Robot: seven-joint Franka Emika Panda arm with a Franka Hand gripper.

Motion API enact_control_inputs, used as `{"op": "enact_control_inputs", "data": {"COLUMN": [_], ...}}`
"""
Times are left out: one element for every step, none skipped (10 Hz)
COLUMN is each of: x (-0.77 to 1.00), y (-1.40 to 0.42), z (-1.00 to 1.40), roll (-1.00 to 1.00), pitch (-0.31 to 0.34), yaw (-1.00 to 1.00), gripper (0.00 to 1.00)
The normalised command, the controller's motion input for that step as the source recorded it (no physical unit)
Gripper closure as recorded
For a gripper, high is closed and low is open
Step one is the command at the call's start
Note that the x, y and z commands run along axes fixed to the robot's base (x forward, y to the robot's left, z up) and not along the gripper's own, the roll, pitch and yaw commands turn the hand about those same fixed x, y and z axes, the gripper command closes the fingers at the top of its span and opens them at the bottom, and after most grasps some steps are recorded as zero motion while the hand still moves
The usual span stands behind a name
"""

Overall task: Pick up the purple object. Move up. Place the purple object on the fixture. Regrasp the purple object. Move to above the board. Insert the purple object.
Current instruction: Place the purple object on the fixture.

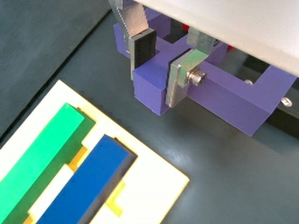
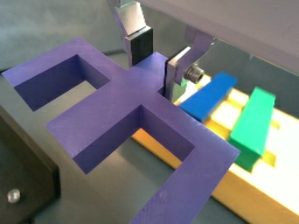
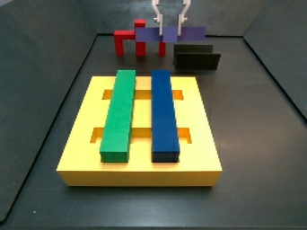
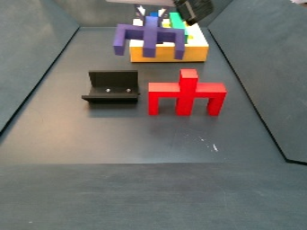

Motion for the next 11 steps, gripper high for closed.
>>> {"op": "enact_control_inputs", "data": {"x": [0.81,0.88,0.91,0.93,0.95,0.96,0.95,0.92,0.86,0.70,0.55], "y": [0.21,0.22,0.21,0.19,0.17,0.16,0.21,0.29,0.37,0.37,0.33], "z": [0.14,0.09,0.07,0.05,0.00,0.00,0.00,0.00,-0.05,-0.28,-0.40], "roll": [-0.87,-0.72,-0.62,-0.59,-0.51,-0.38,-0.32,-0.25,-0.14,-0.05,-0.14], "pitch": [-0.034,0.000,0.046,0.057,0.114,0.177,0.209,0.260,0.340,0.243,0.114], "yaw": [-0.08,-0.04,-0.03,-0.04,-0.07,-0.13,-0.12,-0.09,-0.11,-0.02,0.00], "gripper": [1.00,1.00,1.00,1.00,1.00,1.00,1.00,1.00,1.00,1.00,1.00]}}
